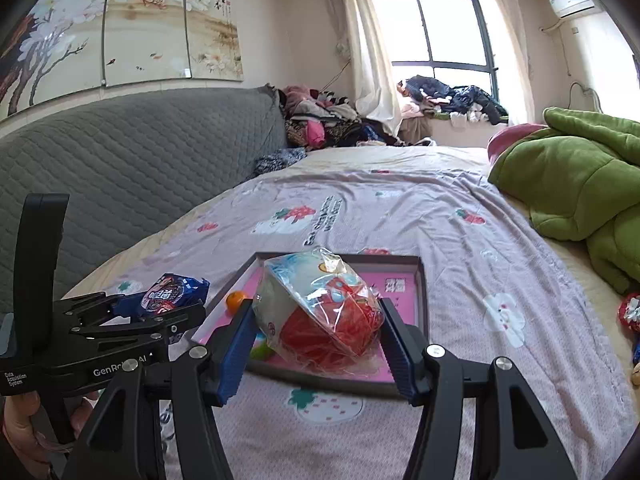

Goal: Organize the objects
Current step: 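Lift the cookie packet and wrapped egg and carry both over the box, then lower the cookie packet with the left gripper while the right lowers the wrapped egg into the box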

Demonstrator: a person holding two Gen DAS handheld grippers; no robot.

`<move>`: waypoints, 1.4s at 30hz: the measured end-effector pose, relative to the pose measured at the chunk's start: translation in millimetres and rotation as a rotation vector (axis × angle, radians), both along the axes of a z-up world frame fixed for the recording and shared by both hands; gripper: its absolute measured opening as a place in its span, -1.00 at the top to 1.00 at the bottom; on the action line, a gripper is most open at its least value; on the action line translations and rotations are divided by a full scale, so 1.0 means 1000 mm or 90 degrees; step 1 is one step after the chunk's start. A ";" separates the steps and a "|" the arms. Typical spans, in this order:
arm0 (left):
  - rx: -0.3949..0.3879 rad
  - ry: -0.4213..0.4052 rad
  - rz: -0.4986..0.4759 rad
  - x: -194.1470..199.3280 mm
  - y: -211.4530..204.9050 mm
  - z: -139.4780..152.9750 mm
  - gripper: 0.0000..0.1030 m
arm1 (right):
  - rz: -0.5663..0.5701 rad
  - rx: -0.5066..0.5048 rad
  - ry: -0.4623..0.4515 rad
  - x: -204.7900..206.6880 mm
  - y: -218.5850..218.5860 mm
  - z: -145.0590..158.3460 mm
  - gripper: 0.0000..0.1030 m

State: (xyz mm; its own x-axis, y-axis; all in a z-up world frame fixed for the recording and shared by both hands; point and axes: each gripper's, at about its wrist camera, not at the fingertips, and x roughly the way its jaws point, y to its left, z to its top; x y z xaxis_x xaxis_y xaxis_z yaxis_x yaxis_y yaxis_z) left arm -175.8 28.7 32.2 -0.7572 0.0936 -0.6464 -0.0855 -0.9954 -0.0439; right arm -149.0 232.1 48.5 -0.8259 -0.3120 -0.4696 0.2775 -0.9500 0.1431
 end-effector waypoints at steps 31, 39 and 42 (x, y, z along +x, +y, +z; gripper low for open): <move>-0.023 -0.034 0.011 -0.076 0.003 -0.060 -0.09 | -0.088 0.026 -0.080 -0.086 0.010 -0.068 -0.16; -0.019 -0.061 0.010 -0.081 0.005 -0.081 -0.09 | -0.098 0.030 -0.110 -0.090 0.017 -0.088 -0.16; -0.013 -0.066 0.011 -0.083 0.005 -0.085 -0.09 | -0.107 0.033 -0.124 -0.094 0.019 -0.096 -0.16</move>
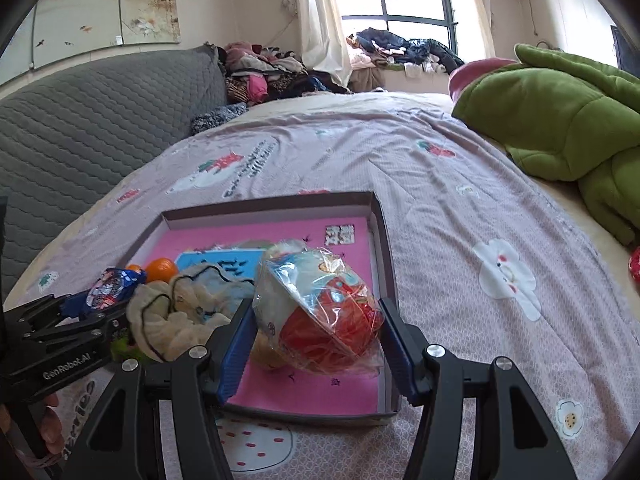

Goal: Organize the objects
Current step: 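Lower the cookie packet with the left gripper while the right lowers the wrapped egg into the box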

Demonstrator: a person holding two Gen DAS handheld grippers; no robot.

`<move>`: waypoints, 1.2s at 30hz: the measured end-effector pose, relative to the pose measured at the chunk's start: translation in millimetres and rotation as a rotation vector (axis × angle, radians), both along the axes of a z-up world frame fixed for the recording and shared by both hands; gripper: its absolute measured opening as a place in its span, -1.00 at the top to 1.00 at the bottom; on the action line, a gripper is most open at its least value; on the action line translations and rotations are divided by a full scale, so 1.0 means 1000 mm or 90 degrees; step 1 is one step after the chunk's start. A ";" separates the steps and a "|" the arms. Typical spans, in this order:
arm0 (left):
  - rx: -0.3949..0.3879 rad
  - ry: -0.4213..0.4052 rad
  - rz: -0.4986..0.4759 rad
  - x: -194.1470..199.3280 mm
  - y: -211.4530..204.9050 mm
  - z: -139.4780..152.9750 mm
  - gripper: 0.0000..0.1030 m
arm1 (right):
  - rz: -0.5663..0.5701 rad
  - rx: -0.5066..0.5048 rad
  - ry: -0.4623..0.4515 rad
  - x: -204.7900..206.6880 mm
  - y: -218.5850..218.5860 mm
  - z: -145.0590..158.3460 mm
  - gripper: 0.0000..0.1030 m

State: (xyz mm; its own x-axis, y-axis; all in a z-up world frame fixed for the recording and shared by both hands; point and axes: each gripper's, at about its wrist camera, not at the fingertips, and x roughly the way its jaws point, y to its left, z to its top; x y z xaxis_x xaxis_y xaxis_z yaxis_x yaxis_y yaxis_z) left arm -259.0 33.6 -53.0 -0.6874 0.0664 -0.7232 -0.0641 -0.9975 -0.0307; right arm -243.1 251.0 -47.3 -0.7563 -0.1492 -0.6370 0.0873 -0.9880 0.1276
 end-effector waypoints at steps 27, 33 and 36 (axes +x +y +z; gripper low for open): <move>-0.010 -0.021 0.007 -0.002 0.000 -0.019 -0.13 | -0.014 0.029 -0.026 -0.006 -0.001 -0.015 -0.17; -0.008 -0.021 0.010 -0.001 -0.003 -0.021 -0.15 | -0.013 0.037 -0.026 -0.006 -0.002 -0.014 -0.18; -0.010 -0.020 0.011 -0.001 -0.003 -0.021 -0.15 | -0.014 0.037 -0.026 -0.006 -0.002 -0.014 -0.18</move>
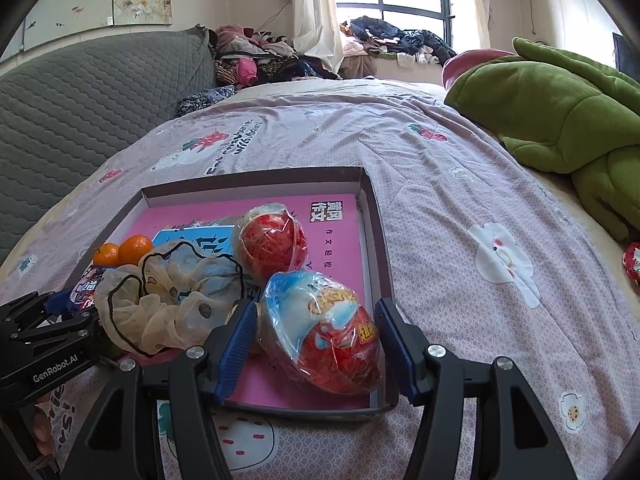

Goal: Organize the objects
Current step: 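Lower the cookie packet with the left gripper while the right lowers the wrapped egg into the box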

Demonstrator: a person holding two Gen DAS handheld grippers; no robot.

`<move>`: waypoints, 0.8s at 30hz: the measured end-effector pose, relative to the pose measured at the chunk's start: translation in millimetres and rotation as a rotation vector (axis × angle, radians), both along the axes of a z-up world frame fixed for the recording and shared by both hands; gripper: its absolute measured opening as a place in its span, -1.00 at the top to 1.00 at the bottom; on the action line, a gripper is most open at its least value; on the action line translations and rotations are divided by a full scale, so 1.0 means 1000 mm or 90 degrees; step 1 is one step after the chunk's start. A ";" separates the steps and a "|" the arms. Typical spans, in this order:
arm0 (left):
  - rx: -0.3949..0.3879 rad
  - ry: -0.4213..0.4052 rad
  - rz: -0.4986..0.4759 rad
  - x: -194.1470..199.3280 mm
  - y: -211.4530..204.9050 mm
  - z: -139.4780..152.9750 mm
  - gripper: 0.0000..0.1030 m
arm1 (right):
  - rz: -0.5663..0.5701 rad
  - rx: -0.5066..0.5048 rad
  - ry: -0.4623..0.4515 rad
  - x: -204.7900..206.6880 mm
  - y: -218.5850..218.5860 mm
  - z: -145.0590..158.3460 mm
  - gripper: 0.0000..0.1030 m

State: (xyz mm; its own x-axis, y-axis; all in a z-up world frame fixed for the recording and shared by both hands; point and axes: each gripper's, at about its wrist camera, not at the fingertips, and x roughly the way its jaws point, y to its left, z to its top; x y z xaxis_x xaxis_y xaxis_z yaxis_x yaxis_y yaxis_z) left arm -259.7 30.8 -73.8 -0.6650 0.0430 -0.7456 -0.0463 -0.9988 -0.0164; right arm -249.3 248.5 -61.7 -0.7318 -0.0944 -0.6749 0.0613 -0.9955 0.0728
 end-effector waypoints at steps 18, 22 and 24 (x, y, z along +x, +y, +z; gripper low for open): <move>0.008 0.001 0.003 0.001 -0.002 0.000 -0.17 | -0.003 -0.002 0.046 0.009 -0.001 0.011 -0.18; 0.013 0.003 0.004 -0.001 -0.003 0.002 -0.17 | 0.000 -0.006 0.065 0.011 -0.002 0.016 -0.19; 0.012 0.006 0.007 -0.002 -0.004 0.003 -0.17 | 0.000 -0.008 0.064 0.011 -0.002 0.016 -0.20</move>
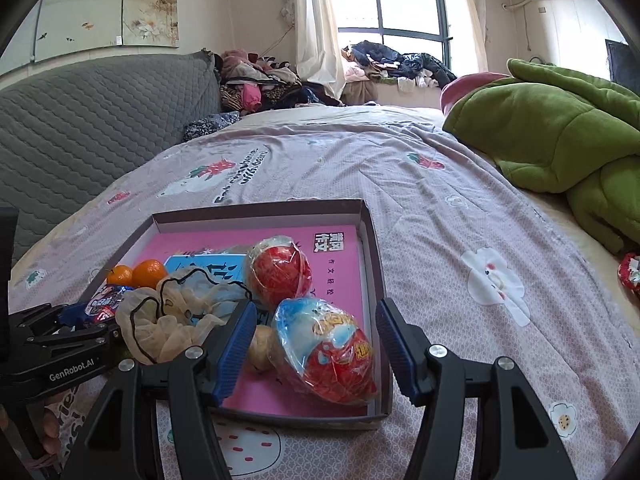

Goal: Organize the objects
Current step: 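Lower the cookie packet with the left gripper while the right lowers the wrapped egg into the box, then open the right gripper to release the egg while the left releases the cookie packet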

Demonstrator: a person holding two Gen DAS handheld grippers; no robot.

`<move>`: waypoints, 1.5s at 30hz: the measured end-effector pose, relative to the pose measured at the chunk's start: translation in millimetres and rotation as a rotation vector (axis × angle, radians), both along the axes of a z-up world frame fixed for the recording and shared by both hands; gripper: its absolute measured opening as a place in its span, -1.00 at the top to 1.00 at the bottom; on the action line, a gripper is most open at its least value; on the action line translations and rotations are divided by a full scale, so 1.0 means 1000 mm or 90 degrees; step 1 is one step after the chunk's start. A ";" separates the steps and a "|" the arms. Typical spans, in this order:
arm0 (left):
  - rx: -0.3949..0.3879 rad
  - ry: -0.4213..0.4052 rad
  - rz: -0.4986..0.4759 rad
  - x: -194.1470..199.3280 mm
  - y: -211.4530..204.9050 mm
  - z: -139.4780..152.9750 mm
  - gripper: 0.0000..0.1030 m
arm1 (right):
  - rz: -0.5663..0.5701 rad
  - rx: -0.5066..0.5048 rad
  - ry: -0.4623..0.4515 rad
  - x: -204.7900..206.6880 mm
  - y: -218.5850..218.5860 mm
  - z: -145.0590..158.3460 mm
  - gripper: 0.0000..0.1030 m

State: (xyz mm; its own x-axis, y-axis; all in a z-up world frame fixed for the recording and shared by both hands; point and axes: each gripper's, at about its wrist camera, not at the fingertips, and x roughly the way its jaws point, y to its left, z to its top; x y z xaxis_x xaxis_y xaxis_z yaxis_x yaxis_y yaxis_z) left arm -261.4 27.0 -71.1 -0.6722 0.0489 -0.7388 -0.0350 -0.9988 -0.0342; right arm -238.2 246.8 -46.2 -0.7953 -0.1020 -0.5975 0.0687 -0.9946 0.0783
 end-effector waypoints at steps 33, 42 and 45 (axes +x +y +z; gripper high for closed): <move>0.001 0.040 0.012 0.013 -0.002 0.021 -0.29 | 0.001 -0.006 0.010 0.001 0.001 -0.001 -0.20; -0.004 0.046 0.016 0.024 -0.002 0.028 -0.29 | 0.012 -0.008 0.016 0.007 -0.004 0.004 -0.20; -0.008 0.040 0.020 0.027 -0.004 0.033 -0.29 | 0.010 -0.013 0.032 0.013 -0.005 0.010 -0.20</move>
State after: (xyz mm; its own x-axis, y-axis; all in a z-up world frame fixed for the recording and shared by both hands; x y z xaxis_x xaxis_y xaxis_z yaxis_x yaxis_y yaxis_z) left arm -234.6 22.6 -38.3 -0.7181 0.0178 -0.6957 -0.0046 -0.9998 -0.0208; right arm -225.4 242.1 -35.8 -0.8222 -0.1266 -0.5549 0.0891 -0.9916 0.0941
